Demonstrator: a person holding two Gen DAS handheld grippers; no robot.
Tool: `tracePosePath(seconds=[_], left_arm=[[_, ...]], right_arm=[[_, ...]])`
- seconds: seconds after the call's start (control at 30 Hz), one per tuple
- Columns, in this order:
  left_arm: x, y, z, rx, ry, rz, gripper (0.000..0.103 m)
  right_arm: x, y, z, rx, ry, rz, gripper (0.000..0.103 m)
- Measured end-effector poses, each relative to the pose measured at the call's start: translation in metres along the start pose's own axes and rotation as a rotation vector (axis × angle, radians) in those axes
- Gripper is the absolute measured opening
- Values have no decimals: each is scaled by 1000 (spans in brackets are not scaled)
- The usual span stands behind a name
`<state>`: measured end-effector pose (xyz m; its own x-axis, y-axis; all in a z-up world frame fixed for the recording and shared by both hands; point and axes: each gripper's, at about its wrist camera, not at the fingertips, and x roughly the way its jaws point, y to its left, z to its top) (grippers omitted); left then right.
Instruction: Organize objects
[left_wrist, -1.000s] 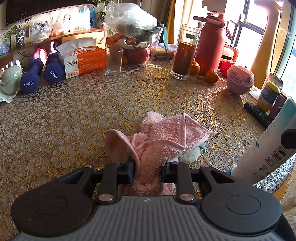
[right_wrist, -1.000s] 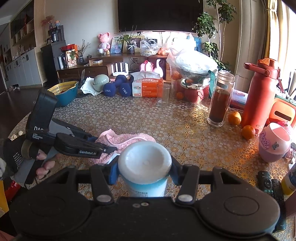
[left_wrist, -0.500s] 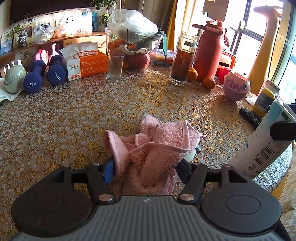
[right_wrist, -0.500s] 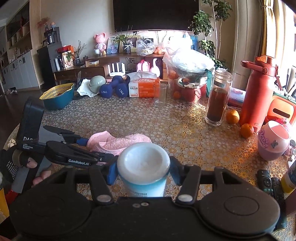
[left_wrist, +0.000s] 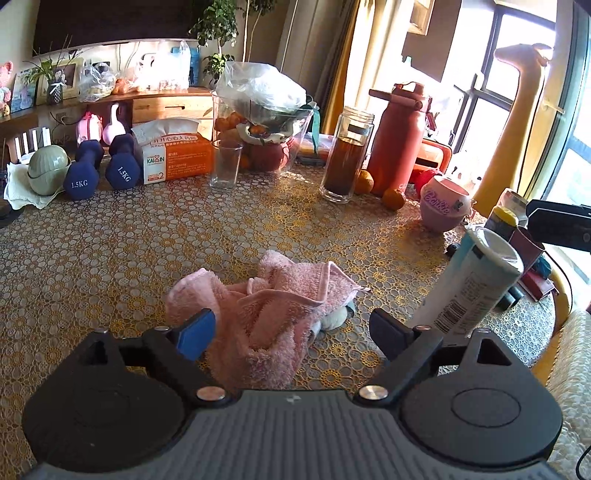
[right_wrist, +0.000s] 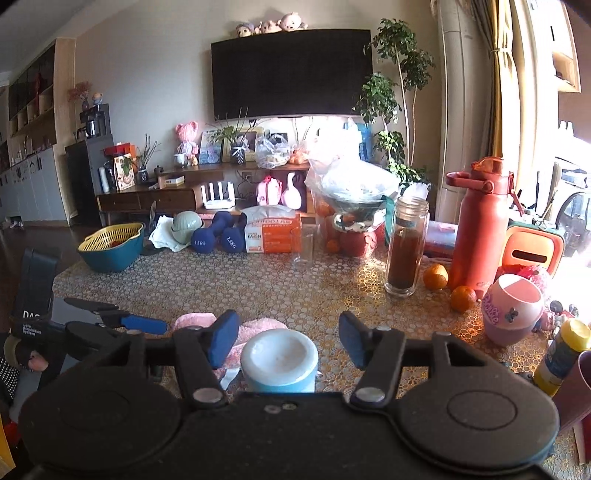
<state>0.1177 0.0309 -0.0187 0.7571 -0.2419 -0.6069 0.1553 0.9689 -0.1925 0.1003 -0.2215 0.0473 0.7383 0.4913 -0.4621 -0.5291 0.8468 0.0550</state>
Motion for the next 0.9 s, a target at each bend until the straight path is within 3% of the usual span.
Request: tracePosePath(seconds=[0.13,0.57,0.9], left_arm=[[-17,-14,-6,18,-25,4,103],[-58,-51,-32,18,-76,13,103],[-69,-74,-47,83,-92,74,103]], right_arm=[[-17,1,-13,35,-22,-9,61],[-37,30,-72,101,-19,-63,61],[-42,33,-100,209,-11,-123,61]])
